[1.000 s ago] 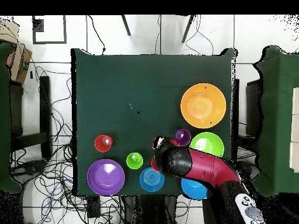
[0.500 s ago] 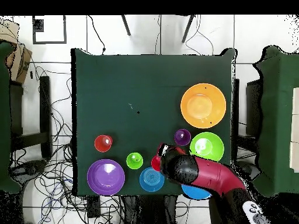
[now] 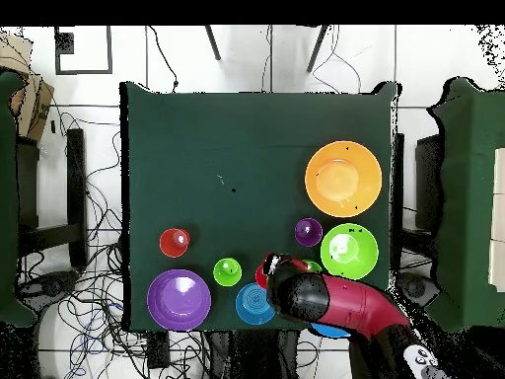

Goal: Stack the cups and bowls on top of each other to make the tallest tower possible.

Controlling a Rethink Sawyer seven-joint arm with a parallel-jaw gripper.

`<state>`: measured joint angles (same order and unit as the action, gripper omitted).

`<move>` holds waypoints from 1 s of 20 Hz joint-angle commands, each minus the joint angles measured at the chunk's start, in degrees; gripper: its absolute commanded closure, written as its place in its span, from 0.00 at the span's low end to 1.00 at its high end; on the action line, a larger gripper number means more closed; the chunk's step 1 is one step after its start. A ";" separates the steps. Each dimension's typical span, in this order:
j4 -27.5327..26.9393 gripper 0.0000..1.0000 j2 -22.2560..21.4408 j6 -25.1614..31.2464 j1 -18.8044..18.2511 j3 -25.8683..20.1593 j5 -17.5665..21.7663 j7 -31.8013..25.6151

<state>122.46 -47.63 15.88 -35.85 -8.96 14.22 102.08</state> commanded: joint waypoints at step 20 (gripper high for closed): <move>-0.10 0.00 8.51 -7.80 1.37 -4.04 6.14 3.36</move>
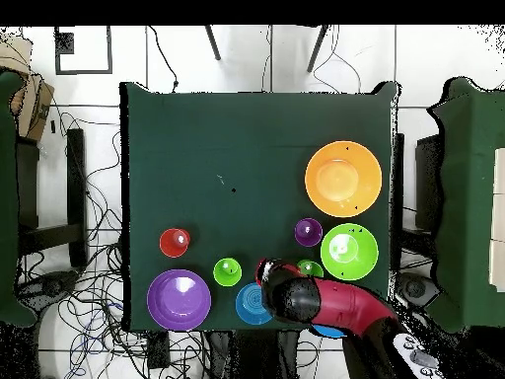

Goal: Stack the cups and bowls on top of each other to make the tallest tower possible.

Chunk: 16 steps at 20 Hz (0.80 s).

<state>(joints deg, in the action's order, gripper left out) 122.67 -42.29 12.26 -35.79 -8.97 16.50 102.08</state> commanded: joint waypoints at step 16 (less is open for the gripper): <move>-5.35 0.00 12.06 -7.65 4.08 -0.92 5.50 3.76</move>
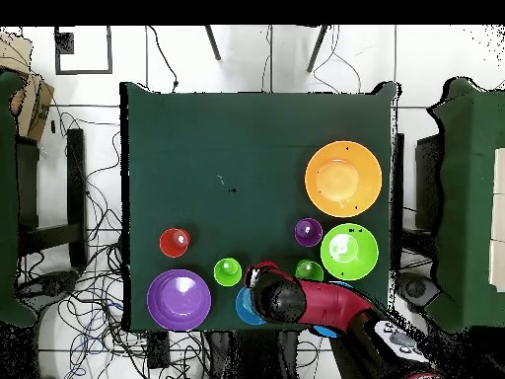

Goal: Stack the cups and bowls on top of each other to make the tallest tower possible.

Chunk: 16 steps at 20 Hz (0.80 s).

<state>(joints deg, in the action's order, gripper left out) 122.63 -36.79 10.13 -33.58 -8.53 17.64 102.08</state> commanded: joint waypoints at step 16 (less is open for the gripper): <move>-6.27 0.00 6.14 -4.23 2.20 -1.56 3.88 3.42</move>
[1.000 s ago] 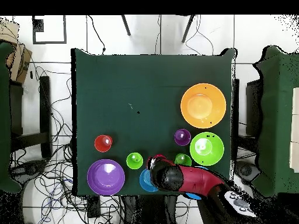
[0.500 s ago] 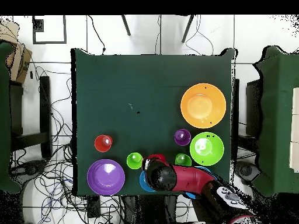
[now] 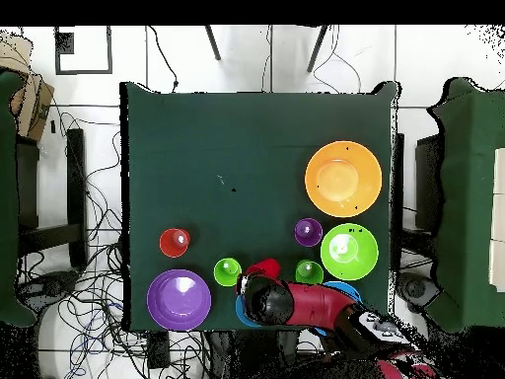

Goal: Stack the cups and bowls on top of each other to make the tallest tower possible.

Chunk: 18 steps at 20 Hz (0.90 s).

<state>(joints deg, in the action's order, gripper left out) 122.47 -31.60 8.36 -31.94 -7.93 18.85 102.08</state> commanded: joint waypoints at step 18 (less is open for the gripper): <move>1.74 1.00 -15.62 5.04 -3.29 -7.27 0.45 1.26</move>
<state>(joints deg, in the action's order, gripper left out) 122.76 -41.37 8.47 -34.23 -8.06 18.89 102.08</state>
